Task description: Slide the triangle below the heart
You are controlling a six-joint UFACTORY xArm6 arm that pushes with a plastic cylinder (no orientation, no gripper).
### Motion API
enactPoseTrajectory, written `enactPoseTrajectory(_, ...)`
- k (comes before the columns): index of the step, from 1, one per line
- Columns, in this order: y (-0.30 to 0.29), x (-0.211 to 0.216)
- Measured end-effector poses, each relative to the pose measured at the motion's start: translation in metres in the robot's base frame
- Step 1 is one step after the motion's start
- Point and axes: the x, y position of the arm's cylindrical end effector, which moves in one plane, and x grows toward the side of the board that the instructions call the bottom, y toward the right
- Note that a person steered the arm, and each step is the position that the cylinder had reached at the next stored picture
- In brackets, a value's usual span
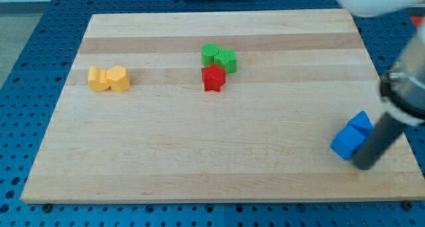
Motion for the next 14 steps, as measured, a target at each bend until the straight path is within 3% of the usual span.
enactPoseTrajectory(1,-0.028,-0.006)
enactPoseTrajectory(3,0.032,-0.008)
enactPoseTrajectory(5,0.090,-0.045)
enactPoseTrajectory(7,-0.042,-0.070)
enactPoseTrajectory(8,-0.049,-0.081)
enactPoseTrajectory(10,0.061,-0.077)
enactPoseTrajectory(11,0.092,-0.111)
enactPoseTrajectory(13,-0.085,-0.054)
enactPoseTrajectory(14,-0.135,-0.060)
